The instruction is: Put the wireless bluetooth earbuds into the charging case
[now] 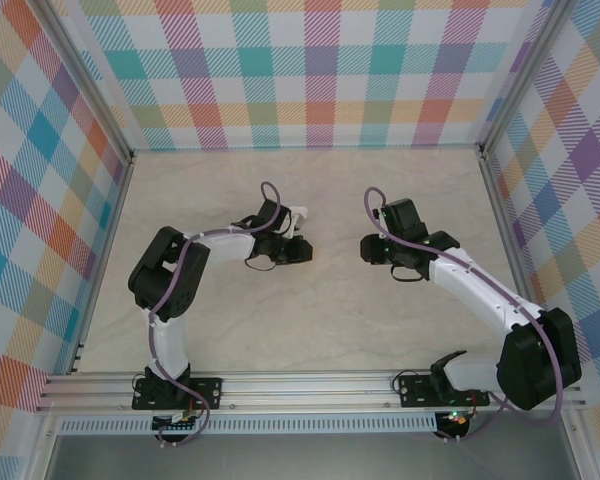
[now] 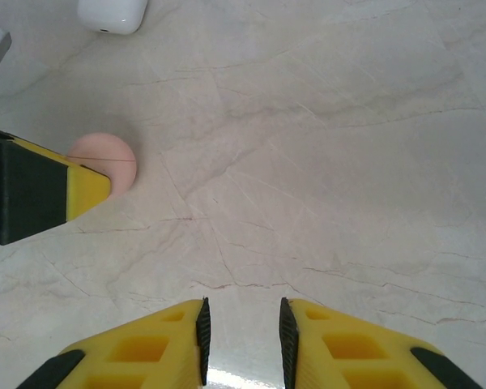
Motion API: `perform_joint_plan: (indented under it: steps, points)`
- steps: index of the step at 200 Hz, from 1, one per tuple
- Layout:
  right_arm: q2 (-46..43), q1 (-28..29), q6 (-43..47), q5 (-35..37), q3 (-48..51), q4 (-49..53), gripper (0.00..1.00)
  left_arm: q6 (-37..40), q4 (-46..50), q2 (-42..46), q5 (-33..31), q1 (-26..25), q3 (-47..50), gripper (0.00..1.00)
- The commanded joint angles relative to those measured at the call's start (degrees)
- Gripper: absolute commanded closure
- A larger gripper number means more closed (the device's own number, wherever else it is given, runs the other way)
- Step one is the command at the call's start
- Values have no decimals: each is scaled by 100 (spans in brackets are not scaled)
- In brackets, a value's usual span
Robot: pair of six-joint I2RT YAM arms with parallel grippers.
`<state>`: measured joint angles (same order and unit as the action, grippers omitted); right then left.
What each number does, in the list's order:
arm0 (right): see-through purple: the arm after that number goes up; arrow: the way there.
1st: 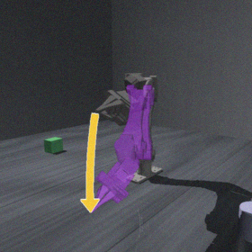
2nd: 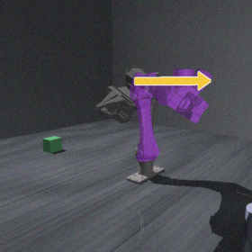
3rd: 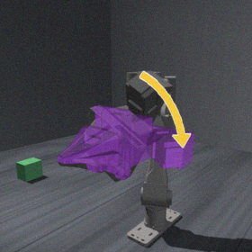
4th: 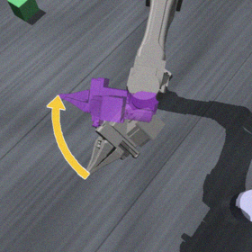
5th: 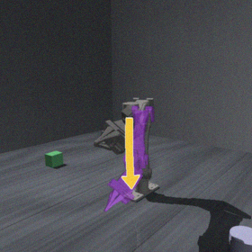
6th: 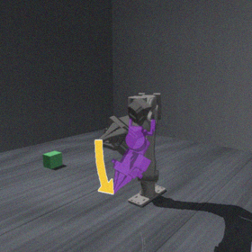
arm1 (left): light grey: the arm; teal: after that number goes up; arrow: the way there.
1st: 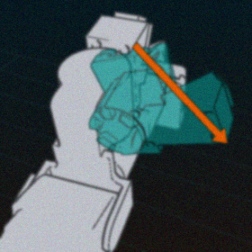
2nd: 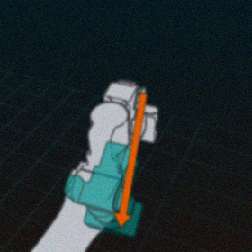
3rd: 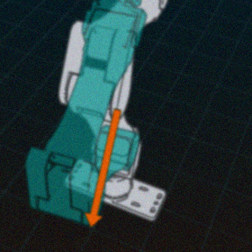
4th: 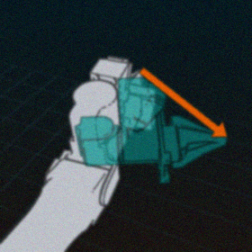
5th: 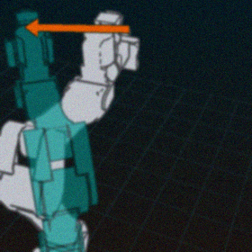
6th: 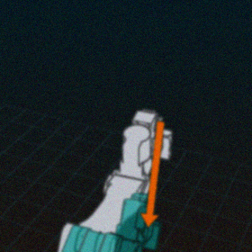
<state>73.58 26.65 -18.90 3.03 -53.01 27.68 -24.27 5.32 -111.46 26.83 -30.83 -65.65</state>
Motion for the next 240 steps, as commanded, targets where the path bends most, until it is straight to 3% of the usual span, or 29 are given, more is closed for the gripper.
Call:
perform_joint_plan:
  steps: [1, 31, 60, 128, 149, 178, 201, 240]
  points:
    - [72, 6, -63, 100, -184, 129, 67, -146, 312, -85, -78, 46, -176, 80]
    - [65, 7, -59, 218, -201, 176, 66, -73, 492, -76, -285, 51, -168, 49]
    - [25, 6, -76, 550, -184, 242, 58, 171, 777, 302, -905, 52, -53, 31]
    - [-77, -145, -39, 3196, 131, 20, 45, 958, 1710, 2146, -3519, 52, 428, 27]
    - [-214, -418, 265, 3539, 477, -623, 44, 1290, 1559, 2679, -4392, 76, 744, 25]
    - [-412, -904, 840, 3488, 1083, -1816, 42, 1771, 1113, 3220, -5068, 288, 1217, 23]
    - [-456, -1250, 1364, 3040, 1497, -2747, 37, 2322, 194, 3526, -5275, 551, 1753, 20]
    - [-434, -2111, 1356, 1314, 2027, -3893, 30, 2542, -1032, 3753, -5213, 1284, 2606, 5]
